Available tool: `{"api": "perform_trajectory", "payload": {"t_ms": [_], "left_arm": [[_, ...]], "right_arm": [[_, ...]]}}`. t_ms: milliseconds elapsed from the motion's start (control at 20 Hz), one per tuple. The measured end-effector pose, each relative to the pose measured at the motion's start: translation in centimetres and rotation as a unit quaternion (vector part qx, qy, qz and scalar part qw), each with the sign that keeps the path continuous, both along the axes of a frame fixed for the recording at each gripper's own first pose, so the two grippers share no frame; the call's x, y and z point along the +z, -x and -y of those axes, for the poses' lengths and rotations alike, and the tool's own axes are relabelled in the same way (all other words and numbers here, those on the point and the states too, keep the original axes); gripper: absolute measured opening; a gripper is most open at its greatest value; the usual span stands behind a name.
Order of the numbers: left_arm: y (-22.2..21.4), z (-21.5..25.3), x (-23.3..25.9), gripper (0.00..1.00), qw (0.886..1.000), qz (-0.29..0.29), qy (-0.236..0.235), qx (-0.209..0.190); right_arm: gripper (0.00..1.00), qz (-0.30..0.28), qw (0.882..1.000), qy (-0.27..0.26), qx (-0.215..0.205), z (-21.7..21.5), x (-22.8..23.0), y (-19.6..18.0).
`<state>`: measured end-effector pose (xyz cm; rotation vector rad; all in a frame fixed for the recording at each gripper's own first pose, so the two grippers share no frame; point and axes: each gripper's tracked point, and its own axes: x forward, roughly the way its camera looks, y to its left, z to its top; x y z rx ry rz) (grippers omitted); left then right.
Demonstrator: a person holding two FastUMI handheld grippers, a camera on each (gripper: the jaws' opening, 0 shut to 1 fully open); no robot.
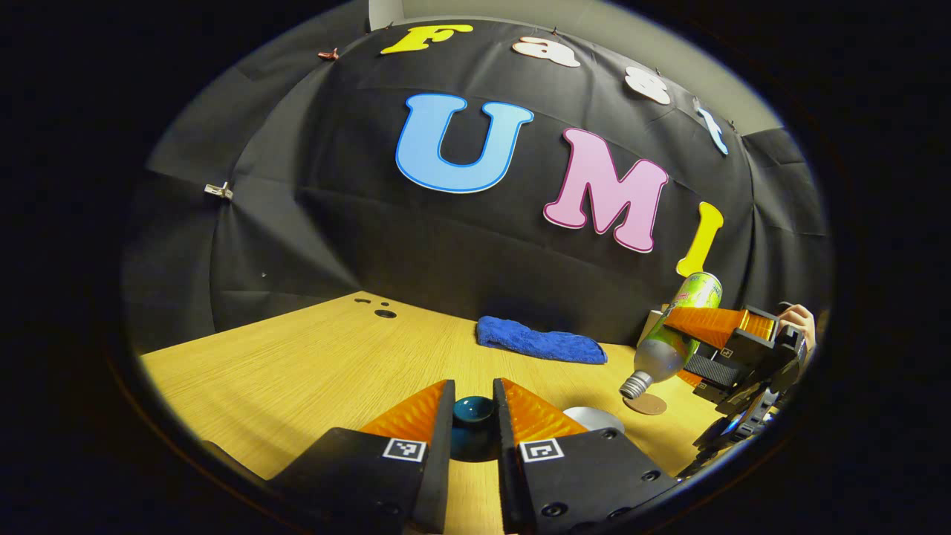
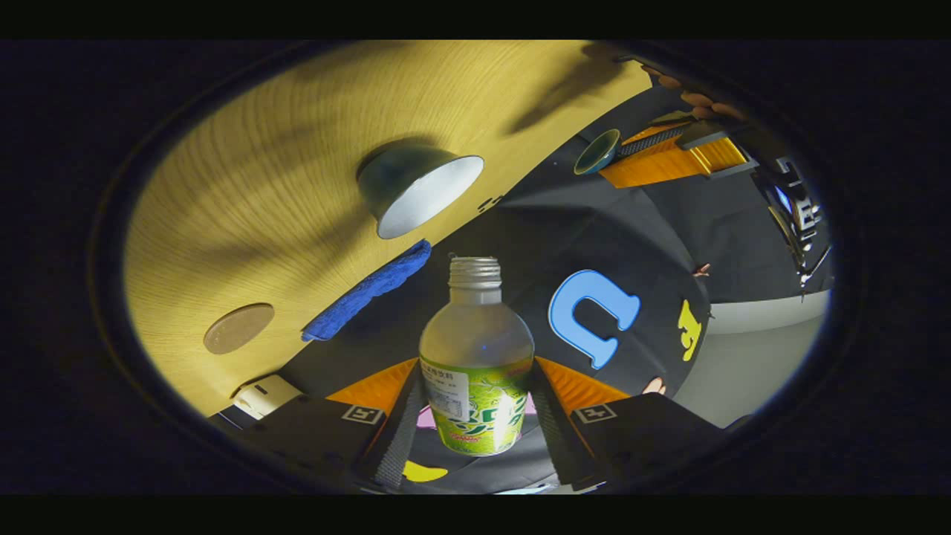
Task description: Open the teacup lid with one hand, grasp the water bottle and pour water into the teacup with the other hand; after pouring, place the water bottle on the coaster and then close the teacup lid.
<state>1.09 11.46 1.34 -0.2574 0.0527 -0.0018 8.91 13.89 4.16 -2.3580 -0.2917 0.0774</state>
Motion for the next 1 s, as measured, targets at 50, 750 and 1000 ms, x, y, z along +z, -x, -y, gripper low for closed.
{"api": "perform_trajectory", "payload": {"t_ms": [50, 750, 1000], "left_arm": [[0.0, 0.0, 0.1, 0.32, 1.000, 0.000, 0.001, -0.001], [-0.1, -0.2, -0.2, 0.32, 1.000, -0.002, 0.000, 0.003], [-0.2, 0.0, -0.5, 0.31, 1.000, -0.004, 0.003, 0.002]], "right_arm": [[0.77, -0.001, 1.000, 0.000, 0.000, 0.0, 0.0, 0.0], [0.77, -0.057, 0.987, -0.149, -0.022, 0.8, -2.3, 0.8], [0.78, -0.094, 0.916, -0.388, -0.042, 1.3, -2.6, 1.2]]}}
